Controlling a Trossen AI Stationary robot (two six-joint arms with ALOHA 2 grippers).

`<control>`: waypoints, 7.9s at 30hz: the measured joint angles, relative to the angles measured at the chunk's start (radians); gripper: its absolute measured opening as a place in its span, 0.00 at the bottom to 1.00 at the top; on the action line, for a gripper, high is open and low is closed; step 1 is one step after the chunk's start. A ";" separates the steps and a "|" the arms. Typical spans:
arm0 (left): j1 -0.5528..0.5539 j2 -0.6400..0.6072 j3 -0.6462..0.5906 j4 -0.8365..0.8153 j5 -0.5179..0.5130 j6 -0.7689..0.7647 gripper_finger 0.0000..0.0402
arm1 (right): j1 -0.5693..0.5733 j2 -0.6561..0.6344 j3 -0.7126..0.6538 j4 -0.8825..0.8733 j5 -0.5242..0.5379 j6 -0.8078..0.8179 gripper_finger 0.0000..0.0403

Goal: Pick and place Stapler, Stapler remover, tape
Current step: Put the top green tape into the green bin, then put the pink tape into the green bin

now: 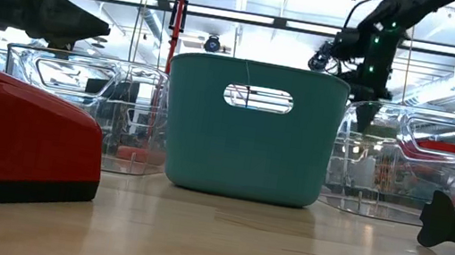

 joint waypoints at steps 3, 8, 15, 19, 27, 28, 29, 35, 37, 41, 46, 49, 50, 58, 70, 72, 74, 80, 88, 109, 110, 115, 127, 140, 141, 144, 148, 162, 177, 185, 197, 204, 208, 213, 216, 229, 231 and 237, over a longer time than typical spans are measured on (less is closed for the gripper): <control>0.000 0.000 0.000 0.000 0.000 0.000 0.07 | 0.027 -0.041 0.000 0.000 0.000 0.000 0.22; 0.000 0.000 0.000 0.000 0.000 0.000 0.07 | 0.082 -0.104 0.000 -0.001 -0.002 0.000 0.22; 0.000 0.000 0.000 0.000 0.000 0.000 0.07 | 0.159 -0.154 0.000 -0.001 -0.105 -0.008 0.22; 0.000 0.000 0.000 0.000 0.000 0.000 0.07 | 0.214 -0.156 -0.001 0.000 -0.117 -0.008 0.22; 0.000 0.000 0.000 0.000 0.000 0.000 0.07 | 0.339 -0.156 -0.001 0.059 -0.232 -0.019 0.22; 0.000 0.000 0.000 0.000 0.000 0.000 0.07 | 0.355 -0.156 -0.001 0.072 -0.255 -0.020 0.22; 0.000 0.000 0.000 0.000 0.000 0.000 0.07 | 0.372 -0.156 -0.001 0.085 -0.275 -0.022 0.22; 0.000 0.000 0.000 0.000 0.000 0.000 0.07 | 0.459 -0.156 -0.001 0.197 -0.366 -0.031 0.22; 0.000 0.000 0.000 0.000 0.000 0.000 0.07 | 0.482 -0.156 -0.001 0.240 -0.393 -0.034 0.22; 0.000 0.000 0.000 0.000 0.000 0.000 0.07 | 0.526 -0.156 -0.001 0.320 -0.418 -0.034 0.22; 0.000 0.000 0.000 0.000 0.000 0.000 0.07 | 0.572 -0.154 -0.001 0.402 -0.418 -0.034 0.22; 0.000 0.000 0.000 0.000 0.000 0.000 0.07 | 0.595 -0.143 -0.001 0.450 -0.417 -0.034 0.22; 0.000 0.000 0.000 0.000 0.000 0.000 0.07 | 0.603 -0.139 -0.001 0.463 -0.418 -0.034 0.22; 0.000 0.000 0.000 0.000 0.000 0.000 0.07 | 0.658 -0.071 -0.001 0.547 -0.418 -0.015 0.22; 0.000 0.000 0.000 0.000 0.000 0.000 0.07 | 0.744 0.078 -0.002 0.554 -0.418 0.003 0.22; 0.000 0.000 0.000 0.000 0.000 0.000 0.07 | 0.755 0.098 -0.002 0.561 -0.419 0.019 0.22; 0.000 0.000 0.000 0.000 0.000 0.000 0.07 | 0.766 0.116 -0.002 0.558 -0.418 0.023 0.22; 0.000 0.000 0.000 0.000 0.000 0.000 0.07 | 0.793 0.153 -0.002 0.567 -0.419 0.019 0.22; 0.000 0.000 0.000 0.000 0.000 0.000 0.07 | 0.806 0.166 -0.002 0.613 -0.417 0.027 0.22; 0.000 0.000 0.000 0.000 0.000 0.000 0.07 | 0.805 0.165 -0.002 0.618 -0.356 0.079 0.47; 0.000 0.000 0.000 0.000 0.000 0.000 0.07 | 0.806 0.165 -0.002 0.618 -0.356 0.079 0.47; 0.000 0.000 0.000 0.000 0.000 0.000 0.07 | 0.806 0.164 -0.002 0.617 -0.356 0.079 0.50; 0.000 0.000 0.000 0.000 0.000 0.000 0.07 | 0.806 0.165 -0.002 0.616 -0.356 0.098 0.50; 0.000 0.000 0.000 0.000 0.000 0.000 0.07 | 0.804 0.109 -0.002 0.582 -0.348 0.090 0.50; 0.000 0.000 0.000 0.000 0.000 0.000 0.07 | 0.802 0.099 -0.002 0.578 -0.331 0.090 0.50; 0.000 0.000 0.000 0.000 0.000 0.000 0.07 | 0.795 0.068 -0.001 0.577 -0.279 0.090 0.50; 0.000 0.000 0.000 0.000 0.000 0.000 0.07 | 0.772 0.037 -0.001 0.567 -0.218 0.092 0.50; 0.000 0.000 0.000 0.000 0.000 0.000 0.07 | 0.645 0.005 -0.001 0.401 -0.086 0.121 0.50; 0.000 0.000 0.000 0.000 0.000 0.000 0.07 | 0.420 -0.002 -0.001 0.166 0.064 -0.029 0.50; 0.000 0.000 0.000 0.000 0.000 0.000 0.07 | 0.298 -0.002 -0.001 0.132 0.030 -0.146 0.50; 0.000 0.000 0.000 0.000 0.000 0.000 0.07 | 0.148 0.002 -0.031 0.138 -0.164 -0.348 0.50; 0.000 0.000 0.000 0.000 0.000 0.000 0.07 | 0.121 0.002 -0.118 0.180 -0.244 -0.514 0.48; 0.000 0.000 0.000 0.000 0.000 0.000 0.07 | 0.111 0.002 -0.165 0.233 -0.245 -0.508 0.45; 0.000 0.000 0.000 0.000 0.000 0.000 0.07 | 0.104 0.002 -0.208 0.286 -0.245 -0.517 0.42; 0.000 0.000 0.000 0.000 0.000 0.000 0.07 | 0.098 0.002 -0.228 0.323 -0.240 -0.531 0.41; 0.000 0.000 0.000 0.000 0.000 0.000 0.07 | 0.105 0.002 -0.234 0.374 -0.226 -0.476 0.41; 0.000 0.000 0.000 0.000 0.000 0.000 0.07 | 0.114 0.002 -0.234 0.372 -0.220 -0.455 0.41; 0.000 0.000 0.000 0.000 0.000 0.000 0.07 | 0.170 0.002 -0.183 0.261 -0.068 -0.378 0.41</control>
